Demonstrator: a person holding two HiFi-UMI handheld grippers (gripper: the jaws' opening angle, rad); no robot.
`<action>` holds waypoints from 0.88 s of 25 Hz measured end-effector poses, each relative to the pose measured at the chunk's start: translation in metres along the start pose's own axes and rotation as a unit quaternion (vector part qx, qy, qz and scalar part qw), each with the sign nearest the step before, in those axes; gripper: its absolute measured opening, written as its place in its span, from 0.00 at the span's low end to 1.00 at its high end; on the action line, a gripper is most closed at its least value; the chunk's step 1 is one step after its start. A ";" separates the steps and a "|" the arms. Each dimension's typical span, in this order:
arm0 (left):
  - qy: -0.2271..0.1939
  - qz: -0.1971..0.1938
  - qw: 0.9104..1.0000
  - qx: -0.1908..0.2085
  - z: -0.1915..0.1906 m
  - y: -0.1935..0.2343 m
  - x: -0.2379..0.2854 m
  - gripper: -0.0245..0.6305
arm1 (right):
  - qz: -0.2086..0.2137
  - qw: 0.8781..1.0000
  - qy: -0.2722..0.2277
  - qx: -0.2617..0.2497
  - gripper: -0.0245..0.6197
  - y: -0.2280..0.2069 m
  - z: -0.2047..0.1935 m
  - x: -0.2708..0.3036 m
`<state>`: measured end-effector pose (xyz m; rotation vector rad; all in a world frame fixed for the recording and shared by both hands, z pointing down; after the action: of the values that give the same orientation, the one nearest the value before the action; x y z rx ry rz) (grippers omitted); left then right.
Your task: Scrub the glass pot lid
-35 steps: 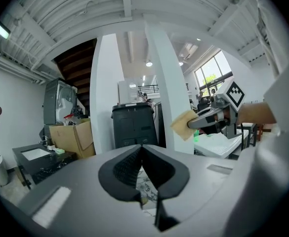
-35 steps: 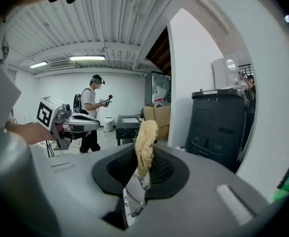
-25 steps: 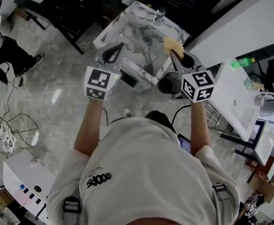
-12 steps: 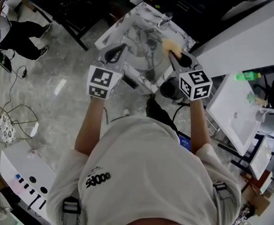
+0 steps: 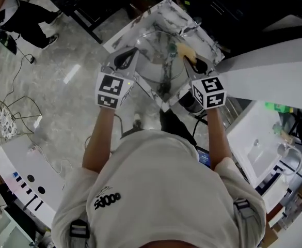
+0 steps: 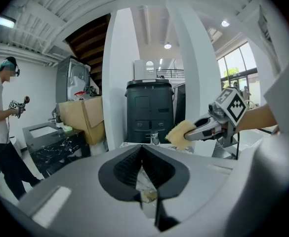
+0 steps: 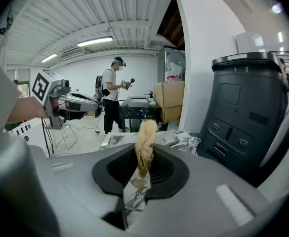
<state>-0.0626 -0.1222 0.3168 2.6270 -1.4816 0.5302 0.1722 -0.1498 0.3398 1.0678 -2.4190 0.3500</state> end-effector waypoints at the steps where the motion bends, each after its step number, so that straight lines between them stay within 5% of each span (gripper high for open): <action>1: 0.006 0.004 1.000 -0.004 -0.003 0.001 0.005 0.05 | 0.003 1.000 0.004 -0.003 0.11 -0.004 -0.002 0.007; 16: 0.062 0.055 0.995 -0.050 -0.035 0.004 0.066 0.05 | 0.050 0.989 0.101 -0.101 0.11 -0.058 -0.051 0.098; 22: 0.080 0.071 0.992 -0.067 -0.047 0.010 0.080 0.05 | 0.055 0.984 0.131 -0.104 0.11 -0.068 -0.069 0.129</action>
<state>-0.0452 -0.1816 0.3868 2.3327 -1.6007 0.6155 0.1693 -0.2475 0.4678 0.7497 -2.2258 0.2498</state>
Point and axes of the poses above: the fingertips, and each gripper's own axes: x forward along the fingers, y to its left, z out of its top, the point moved 7 cm from there along -x, backward along the fingers, and after that the axes turned 4 degrees about x, right-handed, at the moved point
